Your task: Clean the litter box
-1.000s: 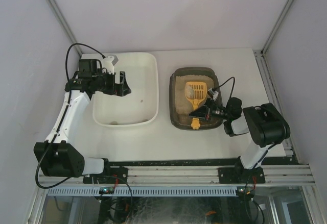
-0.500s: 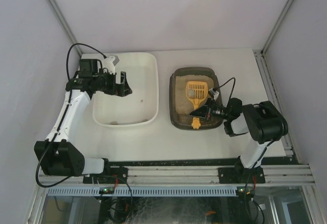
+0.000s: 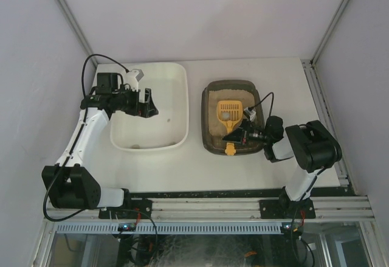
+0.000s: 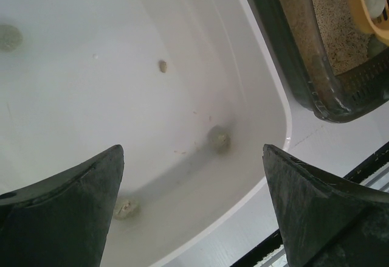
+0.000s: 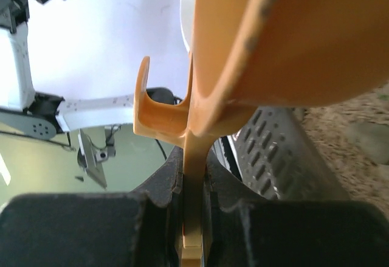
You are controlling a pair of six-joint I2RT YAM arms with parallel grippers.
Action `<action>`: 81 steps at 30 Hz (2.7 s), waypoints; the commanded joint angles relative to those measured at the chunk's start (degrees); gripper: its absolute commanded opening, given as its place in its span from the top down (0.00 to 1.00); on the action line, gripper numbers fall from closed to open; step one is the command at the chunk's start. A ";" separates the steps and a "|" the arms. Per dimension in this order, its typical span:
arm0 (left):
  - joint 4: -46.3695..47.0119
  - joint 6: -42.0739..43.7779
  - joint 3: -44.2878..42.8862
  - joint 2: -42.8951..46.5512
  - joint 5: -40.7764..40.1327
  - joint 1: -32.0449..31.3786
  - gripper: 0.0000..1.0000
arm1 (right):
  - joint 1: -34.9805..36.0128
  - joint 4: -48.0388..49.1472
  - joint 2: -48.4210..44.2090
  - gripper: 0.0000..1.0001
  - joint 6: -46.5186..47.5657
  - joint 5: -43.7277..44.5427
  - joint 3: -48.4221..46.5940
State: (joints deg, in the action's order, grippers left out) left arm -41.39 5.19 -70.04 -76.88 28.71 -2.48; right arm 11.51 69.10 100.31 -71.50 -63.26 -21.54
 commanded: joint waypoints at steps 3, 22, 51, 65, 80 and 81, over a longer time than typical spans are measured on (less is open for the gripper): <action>1.66 1.47 1.33 0.39 -0.03 -0.20 0.00 | -2.07 3.51 0.97 1.00 0.01 -0.60 -1.45; -0.38 -1.99 -3.03 2.00 -6.31 7.51 0.00 | 4.13 -46.92 -21.09 1.00 20.84 6.77 -11.02; -15.20 2.79 -11.58 -8.84 0.52 23.29 0.05 | 49.66 -131.44 17.38 1.00 54.57 84.70 -91.85; -14.42 6.49 -12.63 -7.81 -2.59 23.62 0.05 | 56.34 -136.35 24.17 1.00 61.74 109.98 -99.22; -9.08 24.40 -19.77 -0.33 -8.83 11.27 0.00 | 45.12 -124.66 -7.58 1.00 49.58 96.86 -72.64; -9.89 26.93 -21.13 -1.37 -7.67 9.78 0.00 | 43.49 -123.30 -10.85 1.00 48.00 94.77 -68.97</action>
State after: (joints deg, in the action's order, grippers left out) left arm -52.71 22.09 -84.62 -77.23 20.05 10.90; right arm 60.84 -60.34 103.61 -15.90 37.43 -98.83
